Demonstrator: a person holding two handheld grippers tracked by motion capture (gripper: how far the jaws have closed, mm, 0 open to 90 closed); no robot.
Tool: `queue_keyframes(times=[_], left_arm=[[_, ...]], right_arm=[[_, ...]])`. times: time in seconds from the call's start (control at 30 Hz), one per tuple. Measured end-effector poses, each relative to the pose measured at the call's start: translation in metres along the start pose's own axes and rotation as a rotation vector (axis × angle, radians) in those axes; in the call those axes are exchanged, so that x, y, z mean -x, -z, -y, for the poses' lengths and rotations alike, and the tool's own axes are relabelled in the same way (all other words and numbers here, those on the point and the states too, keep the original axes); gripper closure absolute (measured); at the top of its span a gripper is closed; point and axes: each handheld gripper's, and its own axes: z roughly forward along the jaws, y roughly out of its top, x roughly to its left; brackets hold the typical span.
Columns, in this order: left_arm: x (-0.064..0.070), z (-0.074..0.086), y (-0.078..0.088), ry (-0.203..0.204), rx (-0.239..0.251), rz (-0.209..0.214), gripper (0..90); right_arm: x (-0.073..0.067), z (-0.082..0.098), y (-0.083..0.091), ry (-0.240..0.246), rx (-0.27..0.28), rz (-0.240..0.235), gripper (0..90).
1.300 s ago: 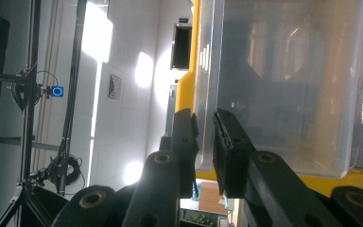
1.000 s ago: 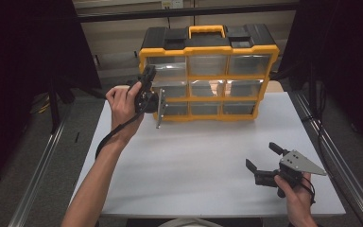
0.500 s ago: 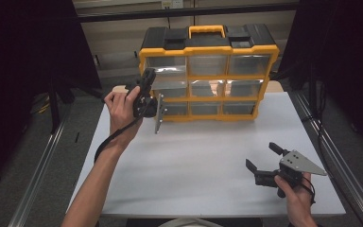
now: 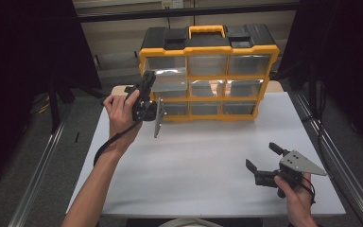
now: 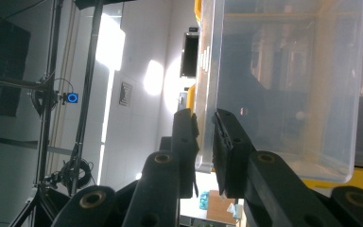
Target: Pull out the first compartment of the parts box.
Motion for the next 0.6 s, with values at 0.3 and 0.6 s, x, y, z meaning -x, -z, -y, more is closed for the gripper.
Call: queue_keyframes(times=[0.3, 0.6], left_arm=[[-0.001, -0.002, 0.008, 0.005, 0.017, -0.013, 79.9], [-0.001, -0.006, 0.018, 0.003, 0.03, -0.026, 79.8]], right_arm=[[0.0, 0.0, 0.0, 0.0, -0.005, -0.001, 0.3], [-0.001, 0.0, -0.001, -0.003, -0.007, -0.006, 0.2]])
